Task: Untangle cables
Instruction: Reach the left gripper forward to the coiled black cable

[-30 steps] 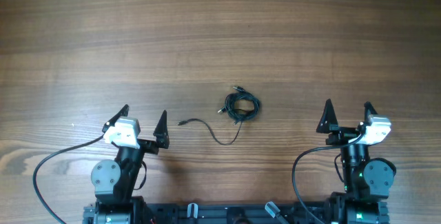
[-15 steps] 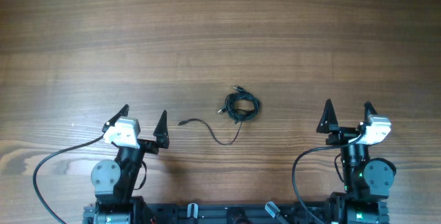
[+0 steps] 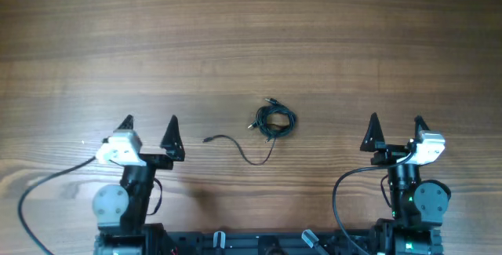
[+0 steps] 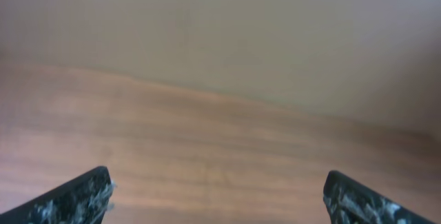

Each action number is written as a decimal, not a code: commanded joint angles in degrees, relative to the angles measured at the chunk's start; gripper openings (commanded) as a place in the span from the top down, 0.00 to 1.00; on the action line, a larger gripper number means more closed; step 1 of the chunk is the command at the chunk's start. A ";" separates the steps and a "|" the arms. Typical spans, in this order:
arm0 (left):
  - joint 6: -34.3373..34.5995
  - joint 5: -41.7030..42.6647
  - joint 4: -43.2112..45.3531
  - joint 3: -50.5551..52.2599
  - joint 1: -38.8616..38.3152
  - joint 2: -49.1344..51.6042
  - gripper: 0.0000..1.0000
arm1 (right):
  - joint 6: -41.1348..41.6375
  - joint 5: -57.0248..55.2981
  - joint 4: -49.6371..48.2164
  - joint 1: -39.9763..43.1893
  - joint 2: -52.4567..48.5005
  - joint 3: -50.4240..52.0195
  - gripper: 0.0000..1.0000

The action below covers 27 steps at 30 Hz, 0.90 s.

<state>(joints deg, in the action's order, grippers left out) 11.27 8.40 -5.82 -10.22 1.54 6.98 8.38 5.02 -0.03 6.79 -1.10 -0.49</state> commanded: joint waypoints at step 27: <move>-7.50 13.18 -6.95 -48.68 -28.00 84.15 0.03 | 0.79 -0.76 -0.13 -0.31 0.68 0.20 0.00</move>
<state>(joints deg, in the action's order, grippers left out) 10.55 25.50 -12.75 -57.67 -23.99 88.84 8.78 4.84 -0.03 6.68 -0.89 -0.43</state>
